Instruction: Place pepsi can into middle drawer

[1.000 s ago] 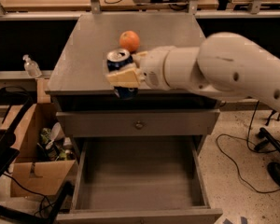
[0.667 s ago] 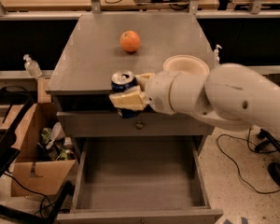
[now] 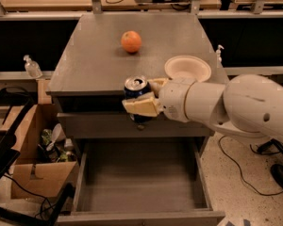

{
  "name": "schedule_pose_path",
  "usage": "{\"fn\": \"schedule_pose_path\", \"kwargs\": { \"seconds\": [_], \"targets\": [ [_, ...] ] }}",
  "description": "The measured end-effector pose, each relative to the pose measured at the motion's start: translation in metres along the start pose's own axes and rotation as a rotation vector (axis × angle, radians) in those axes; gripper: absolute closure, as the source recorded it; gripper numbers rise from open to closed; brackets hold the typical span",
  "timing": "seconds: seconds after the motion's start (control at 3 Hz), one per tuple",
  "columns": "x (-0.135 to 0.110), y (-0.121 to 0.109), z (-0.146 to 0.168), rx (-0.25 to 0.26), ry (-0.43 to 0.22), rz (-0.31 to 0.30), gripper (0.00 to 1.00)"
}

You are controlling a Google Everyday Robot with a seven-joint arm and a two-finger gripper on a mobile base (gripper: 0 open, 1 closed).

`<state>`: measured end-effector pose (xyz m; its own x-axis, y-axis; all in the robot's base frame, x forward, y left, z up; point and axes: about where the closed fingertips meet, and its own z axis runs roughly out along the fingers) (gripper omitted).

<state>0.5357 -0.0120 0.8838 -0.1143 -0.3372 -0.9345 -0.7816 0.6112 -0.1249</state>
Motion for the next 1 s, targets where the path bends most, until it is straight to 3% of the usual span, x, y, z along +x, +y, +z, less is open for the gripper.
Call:
{"fn": "schedule_pose_path", "kwargs": {
  "seconds": [0.33, 0.67, 1.0],
  "targets": [
    [0.010, 0.002, 0.011, -0.030, -0.007, -0.002, 1.00],
    [0.045, 0.006, 0.021, -0.096, -0.036, -0.020, 1.00],
    [0.108, 0.009, 0.029, -0.230, -0.126, -0.125, 1.00]
  ]
}}
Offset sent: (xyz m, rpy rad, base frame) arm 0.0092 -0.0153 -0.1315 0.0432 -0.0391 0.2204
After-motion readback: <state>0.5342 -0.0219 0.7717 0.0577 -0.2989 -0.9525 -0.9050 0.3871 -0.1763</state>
